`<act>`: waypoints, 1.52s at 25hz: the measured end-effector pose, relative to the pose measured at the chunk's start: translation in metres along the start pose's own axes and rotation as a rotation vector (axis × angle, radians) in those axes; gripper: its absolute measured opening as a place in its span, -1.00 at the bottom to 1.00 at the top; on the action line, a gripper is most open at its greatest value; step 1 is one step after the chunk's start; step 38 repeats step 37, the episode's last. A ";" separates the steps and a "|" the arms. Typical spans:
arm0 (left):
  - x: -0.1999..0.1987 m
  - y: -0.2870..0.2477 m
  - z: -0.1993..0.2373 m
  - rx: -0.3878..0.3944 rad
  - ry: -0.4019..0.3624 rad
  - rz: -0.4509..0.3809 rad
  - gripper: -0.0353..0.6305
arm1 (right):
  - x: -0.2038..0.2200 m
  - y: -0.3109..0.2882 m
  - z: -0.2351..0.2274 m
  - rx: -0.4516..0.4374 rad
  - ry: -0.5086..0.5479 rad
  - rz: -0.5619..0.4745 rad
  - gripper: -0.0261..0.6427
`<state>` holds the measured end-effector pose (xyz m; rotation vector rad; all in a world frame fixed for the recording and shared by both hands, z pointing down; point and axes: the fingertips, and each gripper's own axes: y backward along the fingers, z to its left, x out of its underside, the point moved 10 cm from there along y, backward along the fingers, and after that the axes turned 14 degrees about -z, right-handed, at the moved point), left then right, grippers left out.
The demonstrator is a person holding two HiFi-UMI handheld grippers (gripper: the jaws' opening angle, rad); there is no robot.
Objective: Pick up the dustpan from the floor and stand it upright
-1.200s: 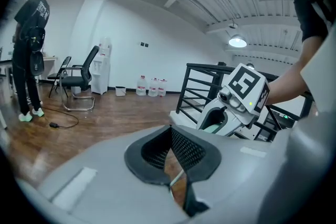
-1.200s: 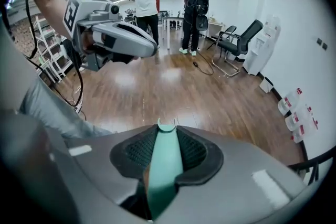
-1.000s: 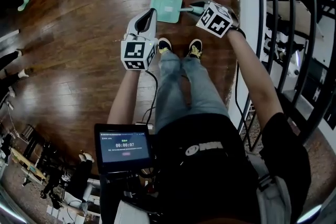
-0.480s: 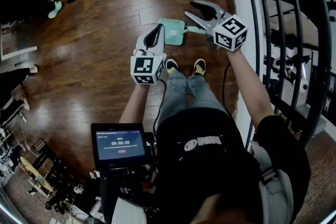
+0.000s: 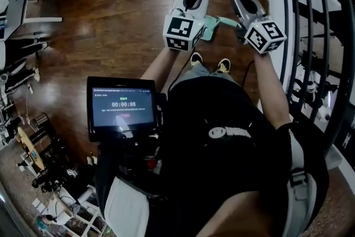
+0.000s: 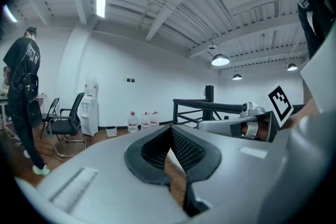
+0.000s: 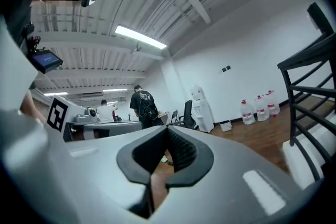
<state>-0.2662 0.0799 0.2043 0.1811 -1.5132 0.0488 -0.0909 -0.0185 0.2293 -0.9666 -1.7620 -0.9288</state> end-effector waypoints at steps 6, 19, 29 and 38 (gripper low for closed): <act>0.000 -0.001 0.007 -0.033 0.051 -0.006 -0.83 | -0.006 -0.011 0.003 -0.034 0.008 -0.030 -0.91; -0.005 -0.005 0.010 -0.036 0.013 -0.025 -0.83 | -0.009 -0.029 0.007 -0.070 0.058 -0.030 -0.91; -0.010 -0.010 0.016 -0.052 -0.021 -0.052 -0.83 | -0.011 -0.039 0.005 -0.114 0.067 -0.033 -0.91; -0.010 -0.008 0.019 -0.065 -0.007 -0.045 -0.83 | -0.008 -0.045 0.003 -0.137 0.067 -0.026 -0.91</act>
